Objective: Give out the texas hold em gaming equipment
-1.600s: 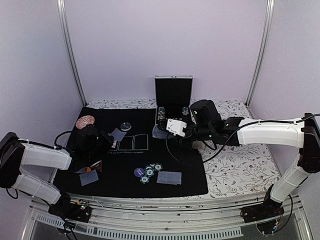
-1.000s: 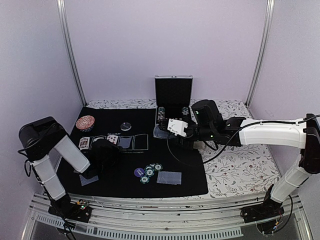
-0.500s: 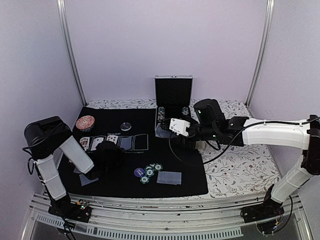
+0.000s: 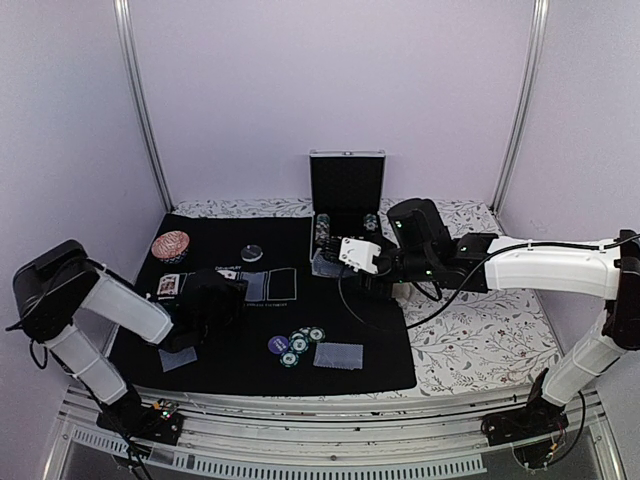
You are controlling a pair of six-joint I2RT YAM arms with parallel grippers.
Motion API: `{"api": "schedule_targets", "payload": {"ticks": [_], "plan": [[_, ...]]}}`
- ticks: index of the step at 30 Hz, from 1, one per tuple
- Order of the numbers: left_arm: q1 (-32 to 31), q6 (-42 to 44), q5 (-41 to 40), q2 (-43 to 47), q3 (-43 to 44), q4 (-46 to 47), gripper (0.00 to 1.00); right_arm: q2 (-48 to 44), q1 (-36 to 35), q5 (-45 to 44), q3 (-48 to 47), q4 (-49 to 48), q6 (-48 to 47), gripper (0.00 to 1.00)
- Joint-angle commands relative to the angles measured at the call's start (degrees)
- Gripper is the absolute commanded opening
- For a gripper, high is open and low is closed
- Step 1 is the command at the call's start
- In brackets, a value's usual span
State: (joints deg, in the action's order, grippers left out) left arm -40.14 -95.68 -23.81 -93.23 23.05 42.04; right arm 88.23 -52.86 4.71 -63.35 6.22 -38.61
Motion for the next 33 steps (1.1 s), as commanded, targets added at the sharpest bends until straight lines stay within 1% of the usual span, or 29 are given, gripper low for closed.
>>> {"api": "schedule_targets", "payload": {"ticks": [1,3,4,5,6,7,9,11,12,14,15,16,19,23,28,33], "plan": [[-1.66,10.33,-3.81,10.15,4.65,-16.08,0.45,-1.94,-0.28,-0.67,-0.06,-0.02,-0.15,0.42],[-1.98,19.12,-4.95,14.47,6.32,-18.46,0.48,-1.90,-0.31,-0.58,-0.09,-0.08,-0.15,0.42],[-2.16,24.29,-5.13,16.35,6.96,-18.10,0.51,-1.91,-0.28,-0.58,-0.14,-0.13,-0.15,0.42],[-2.22,30.42,-4.32,18.22,7.40,-16.29,0.53,-1.85,-0.29,-0.63,-0.21,-0.13,-0.23,0.42],[-2.20,37.64,-2.29,19.40,7.65,-12.56,0.54,-1.78,-0.31,-0.66,-0.33,-0.08,-0.23,0.42],[-2.18,44.96,1.12,20.54,8.24,-9.19,0.58,-1.69,-0.26,-0.67,-0.47,-0.10,-0.30,0.42],[-2.22,56.34,10.52,22.31,10.10,-6.33,0.69,-1.57,-0.26,-0.67,-0.77,0.04,-0.40,0.42],[-2.22,65.48,22.56,23.42,11.79,-4.72,0.81,-1.54,-0.27,-0.52,-0.95,0.02,-0.48,0.42],[-2.17,67.94,29.40,23.60,12.55,-4.51,0.87,-1.49,-0.31,-0.49,-1.01,0.03,-0.58,0.42],[-2.22,71.62,42.74,22.41,15.15,-6.48,0.96,-1.30,-0.31,-0.33,-1.20,0.02,-0.67,0.42],[-2.45,72.42,47.69,21.23,16.99,-9.16,0.98,-1.18,-0.37,-0.25,-1.28,0.02,-0.75,0.42],[-2.79,72.88,50.47,19.70,19.18,-12.31,0.98,-1.06,-0.42,-0.23,-1.39,0.02,-0.76,0.42],[-3.96,74.91,50.88,15.95,24.43,-19.90,0.98,-0.78,-0.75,-0.32,-1.75,0.16,-0.76,0.42],[-5.61,78.04,49.81,13.58,26.35,-20.11,0.98,-0.62,-1.11,-0.38,-1.88,0.21,-0.68,0.42],[-6.80,81.97,45.35,10.92,29.34,-24.15,0.98,-0.27,-1.51,-0.24,-2.42,0.42,-0.68,0.42],[-7.41,84.95,43.29,9.73,30.63,-27.07,0.98,0.02,-1.56,-0.23,-2.82,0.47,-0.69,0.42]]}}
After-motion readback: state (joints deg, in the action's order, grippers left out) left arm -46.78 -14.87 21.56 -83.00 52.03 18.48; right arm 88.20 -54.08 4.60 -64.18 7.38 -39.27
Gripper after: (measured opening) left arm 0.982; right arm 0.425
